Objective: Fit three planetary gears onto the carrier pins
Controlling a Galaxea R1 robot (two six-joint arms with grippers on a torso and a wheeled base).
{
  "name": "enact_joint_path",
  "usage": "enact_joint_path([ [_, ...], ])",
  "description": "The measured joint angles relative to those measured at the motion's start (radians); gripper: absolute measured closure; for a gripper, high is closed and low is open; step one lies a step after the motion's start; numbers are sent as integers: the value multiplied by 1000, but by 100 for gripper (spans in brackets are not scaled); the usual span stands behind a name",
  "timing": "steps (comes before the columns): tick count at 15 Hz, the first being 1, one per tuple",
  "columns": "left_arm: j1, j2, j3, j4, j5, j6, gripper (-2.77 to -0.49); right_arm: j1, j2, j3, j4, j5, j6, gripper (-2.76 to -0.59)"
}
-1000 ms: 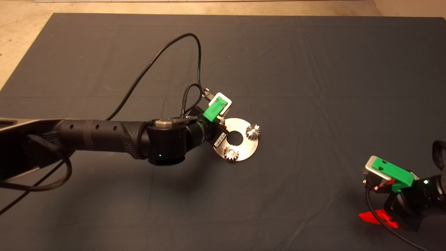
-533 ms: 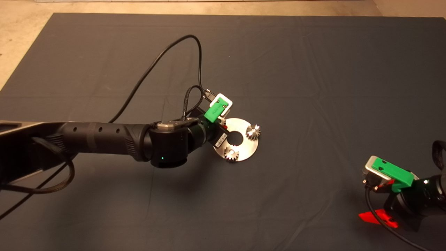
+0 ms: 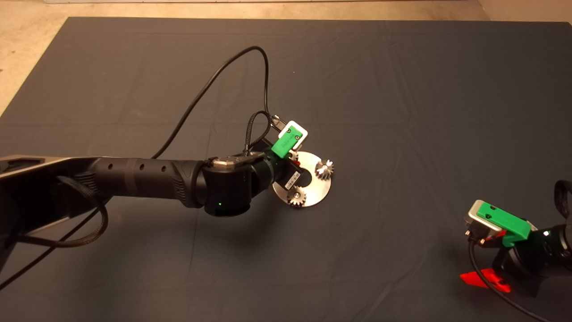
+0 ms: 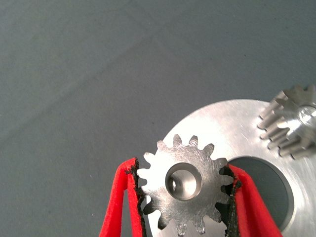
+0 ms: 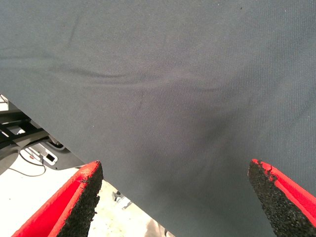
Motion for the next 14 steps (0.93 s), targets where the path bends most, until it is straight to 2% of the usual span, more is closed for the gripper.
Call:
enact_joint_path([
  [2, 0, 0, -9, 9, -2, 1, -60, 0, 0, 0, 0, 0, 0, -218],
  [6, 0, 0, -10, 9, -2, 18, -60, 0, 0, 0, 0, 0, 0, -218],
  [14, 0, -3, -11, 10, -7, 20, -60, 0, 0, 0, 0, 0, 0, -218],
])
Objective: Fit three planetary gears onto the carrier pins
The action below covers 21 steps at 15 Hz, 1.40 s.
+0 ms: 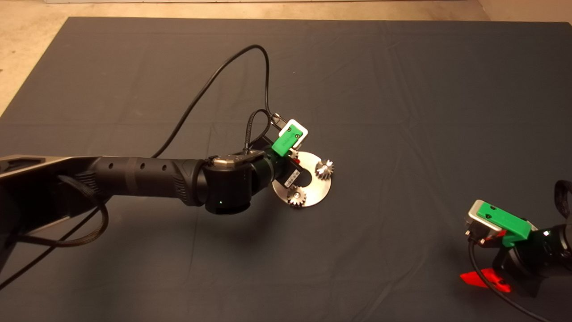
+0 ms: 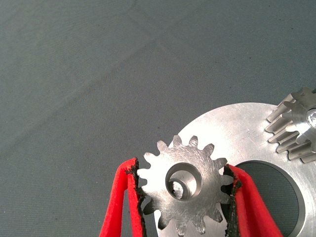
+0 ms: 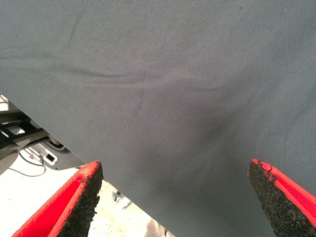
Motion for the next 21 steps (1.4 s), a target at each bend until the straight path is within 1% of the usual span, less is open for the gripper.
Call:
enact_joint_path([
  [11, 0, -7, 0, 1, -3, 10, -60, 0, 0, 0, 0, 0, 0, -218],
  [12, 0, -10, 0, 2, -6, 10, -60, 0, 0, 0, 0, 0, 0, -218],
  [15, -3, -26, 0, 1, -26, 17, -60, 0, 0, 0, 0, 0, 0, -218],
  [20, -3, -29, 0, 1, -29, 17, -60, 0, 0, 0, 0, 1, 0, -218],
  [21, -3, -31, 1, 1, -33, 17, -60, 0, 0, 0, 0, 0, 0, -218],
])
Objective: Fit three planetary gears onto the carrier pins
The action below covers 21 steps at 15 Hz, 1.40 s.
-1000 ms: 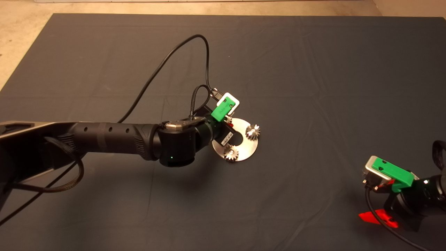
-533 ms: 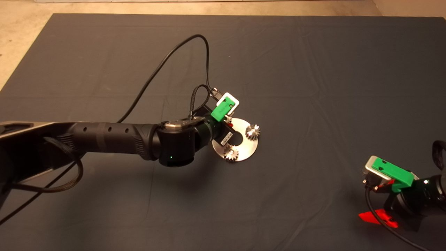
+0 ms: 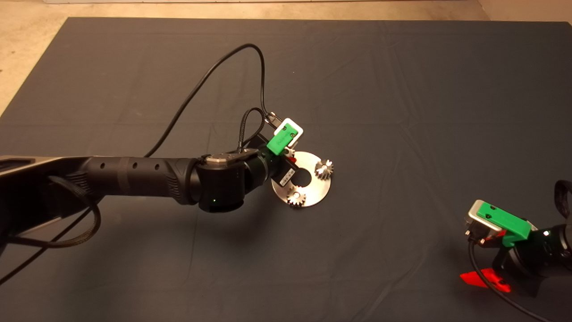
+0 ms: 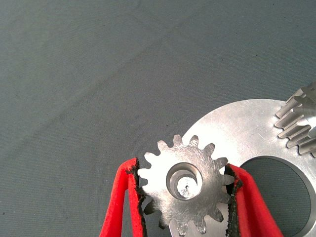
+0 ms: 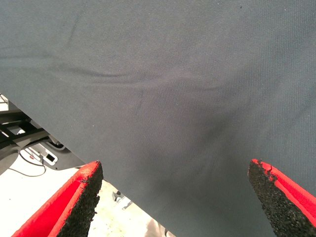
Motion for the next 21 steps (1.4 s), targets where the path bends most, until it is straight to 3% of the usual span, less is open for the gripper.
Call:
enact_joint_path([
  [10, 0, -14, 3, 0, -9, 0, -60, 0, 0, 0, 2, 0, 0, -218],
  [21, 0, -13, 3, 0, -2, 0, -59, 0, 0, 0, 2, 1, 0, -218],
])
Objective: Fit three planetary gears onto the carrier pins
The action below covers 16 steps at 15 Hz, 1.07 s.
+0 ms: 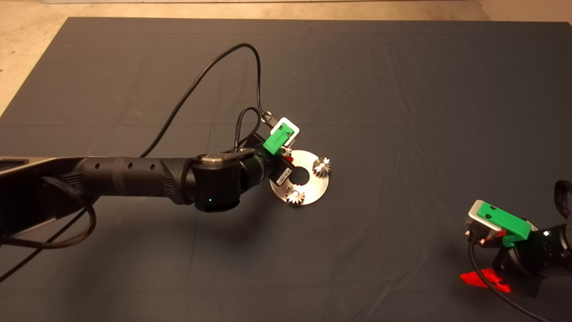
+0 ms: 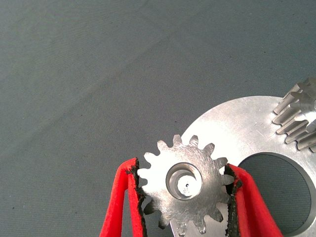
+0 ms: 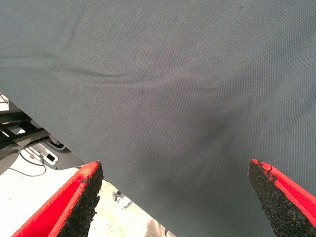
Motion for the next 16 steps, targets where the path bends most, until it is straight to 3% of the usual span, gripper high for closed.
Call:
enact_joint_path([
  [9, -1, -1, 0, -8, 0, 0, -59, 0, 0, 0, 0, 0, 0, -218],
  [11, -5, 0, 0, -32, 0, 0, -59, 0, 0, 0, 0, 0, 0, -218],
  [13, -1, -3, 0, -62, 24, 1, -60, 0, 0, 0, 0, -1, 0, -218],
  [16, 0, -4, 0, -69, 23, 1, -59, 0, 0, 0, 1, 1, 0, -218],
])
